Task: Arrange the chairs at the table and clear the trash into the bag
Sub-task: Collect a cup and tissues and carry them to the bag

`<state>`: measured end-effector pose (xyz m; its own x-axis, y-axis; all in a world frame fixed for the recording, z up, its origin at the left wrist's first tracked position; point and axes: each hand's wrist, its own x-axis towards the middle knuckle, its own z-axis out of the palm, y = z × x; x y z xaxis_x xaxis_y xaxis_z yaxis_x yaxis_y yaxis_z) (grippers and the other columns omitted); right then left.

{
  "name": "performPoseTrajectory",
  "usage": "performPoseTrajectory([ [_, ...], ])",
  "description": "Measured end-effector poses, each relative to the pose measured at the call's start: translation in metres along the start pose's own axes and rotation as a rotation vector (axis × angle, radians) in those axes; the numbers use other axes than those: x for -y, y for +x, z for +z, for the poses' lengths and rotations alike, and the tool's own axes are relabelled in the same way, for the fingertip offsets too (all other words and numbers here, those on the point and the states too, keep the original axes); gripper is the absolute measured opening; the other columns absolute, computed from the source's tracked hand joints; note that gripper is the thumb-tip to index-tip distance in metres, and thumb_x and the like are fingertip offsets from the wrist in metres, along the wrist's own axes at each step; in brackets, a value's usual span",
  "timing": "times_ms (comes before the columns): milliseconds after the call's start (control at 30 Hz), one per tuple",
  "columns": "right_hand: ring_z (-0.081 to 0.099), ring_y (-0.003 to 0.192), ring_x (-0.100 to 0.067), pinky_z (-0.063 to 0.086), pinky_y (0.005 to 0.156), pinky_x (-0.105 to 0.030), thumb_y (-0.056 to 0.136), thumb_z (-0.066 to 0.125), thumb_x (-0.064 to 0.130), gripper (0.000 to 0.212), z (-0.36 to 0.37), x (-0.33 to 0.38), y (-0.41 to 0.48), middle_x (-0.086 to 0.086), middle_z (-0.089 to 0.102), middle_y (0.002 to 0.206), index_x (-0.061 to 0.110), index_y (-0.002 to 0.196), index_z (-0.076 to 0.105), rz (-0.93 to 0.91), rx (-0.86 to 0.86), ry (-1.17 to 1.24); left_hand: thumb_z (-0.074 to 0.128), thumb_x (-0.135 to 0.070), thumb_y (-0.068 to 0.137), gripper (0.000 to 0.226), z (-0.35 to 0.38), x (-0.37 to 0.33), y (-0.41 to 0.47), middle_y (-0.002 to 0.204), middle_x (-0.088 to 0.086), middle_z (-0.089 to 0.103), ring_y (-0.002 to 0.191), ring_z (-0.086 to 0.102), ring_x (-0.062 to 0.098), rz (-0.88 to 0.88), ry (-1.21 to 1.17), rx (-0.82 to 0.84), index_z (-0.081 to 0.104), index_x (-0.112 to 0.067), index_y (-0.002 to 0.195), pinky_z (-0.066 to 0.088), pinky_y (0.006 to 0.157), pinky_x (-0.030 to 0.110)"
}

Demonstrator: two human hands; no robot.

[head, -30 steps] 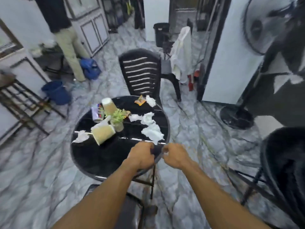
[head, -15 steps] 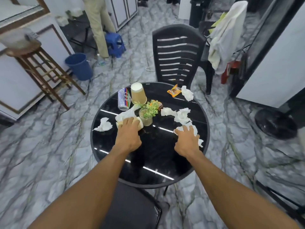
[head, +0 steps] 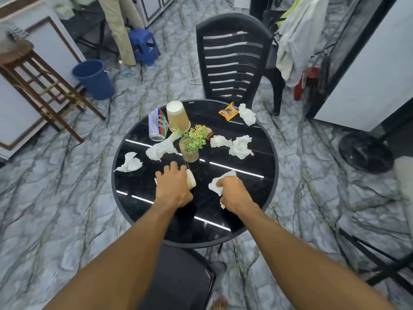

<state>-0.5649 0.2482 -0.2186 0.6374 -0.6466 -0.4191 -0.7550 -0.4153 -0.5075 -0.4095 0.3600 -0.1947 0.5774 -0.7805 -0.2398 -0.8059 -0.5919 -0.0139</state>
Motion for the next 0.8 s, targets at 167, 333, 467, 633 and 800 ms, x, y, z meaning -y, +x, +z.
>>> performPoseTrajectory([
  [167, 0.067, 0.103, -0.037, 0.059, 0.084, -0.045, 0.082, 0.060, -0.012, 0.036, -0.017, -0.013, -0.027, -0.017, 0.068, 0.113, 0.000, 0.113, 0.071, -0.011, -0.099, 0.108, 0.068, -0.046, 0.075, 0.066, -0.015, -0.046, -0.020, 0.128, 0.006, 0.055, 0.119, 0.049, 0.030, 0.122, -0.064, -0.040, 0.047, -0.019, 0.131, 0.041, 0.098, 0.049],
  [333, 0.069, 0.091, -0.030, 0.058, 0.076, -0.037, 0.087, 0.052, -0.010, 0.034, -0.065, -0.071, -0.085, -0.015, 0.072, 0.105, 0.002, 0.110, 0.074, 0.050, -0.284, 0.214, 0.068, -0.049, 0.077, 0.066, -0.036, -0.126, -0.046, 0.130, 0.005, 0.054, 0.121, 0.049, 0.030, 0.300, -0.079, -0.073, 0.046, -0.019, 0.132, 0.042, 0.099, 0.049],
  [467, 0.069, 0.092, -0.033, 0.056, 0.078, -0.036, 0.083, 0.059, -0.010, 0.031, -0.109, -0.147, -0.159, -0.019, 0.074, 0.102, 0.001, 0.106, 0.076, 0.139, -0.418, 0.233, 0.066, -0.050, 0.081, 0.064, -0.049, -0.227, -0.086, 0.130, 0.004, 0.054, 0.119, 0.049, 0.029, 0.491, -0.067, -0.085, 0.046, -0.019, 0.133, 0.041, 0.097, 0.047],
  [633, 0.067, 0.079, -0.027, 0.057, 0.069, -0.037, 0.077, 0.053, -0.007, 0.035, -0.139, -0.251, -0.289, -0.009, 0.074, 0.087, 0.011, 0.093, 0.079, 0.335, -0.630, 0.293, 0.068, -0.053, 0.082, 0.069, -0.050, -0.369, -0.170, 0.131, 0.005, 0.056, 0.121, 0.052, 0.030, 0.763, -0.121, -0.070, 0.046, -0.019, 0.138, 0.042, 0.095, 0.046],
  [800, 0.065, 0.081, -0.021, 0.050, 0.070, -0.030, 0.071, 0.056, 0.011, 0.032, -0.130, -0.350, -0.462, -0.004, 0.075, 0.090, 0.014, 0.091, 0.081, 0.577, -0.818, 0.401, 0.070, -0.054, 0.076, 0.065, -0.024, -0.500, -0.292, 0.121, 0.003, 0.060, 0.114, 0.055, 0.029, 1.077, -0.114, -0.024, 0.052, -0.020, 0.129, 0.047, 0.091, 0.045],
])
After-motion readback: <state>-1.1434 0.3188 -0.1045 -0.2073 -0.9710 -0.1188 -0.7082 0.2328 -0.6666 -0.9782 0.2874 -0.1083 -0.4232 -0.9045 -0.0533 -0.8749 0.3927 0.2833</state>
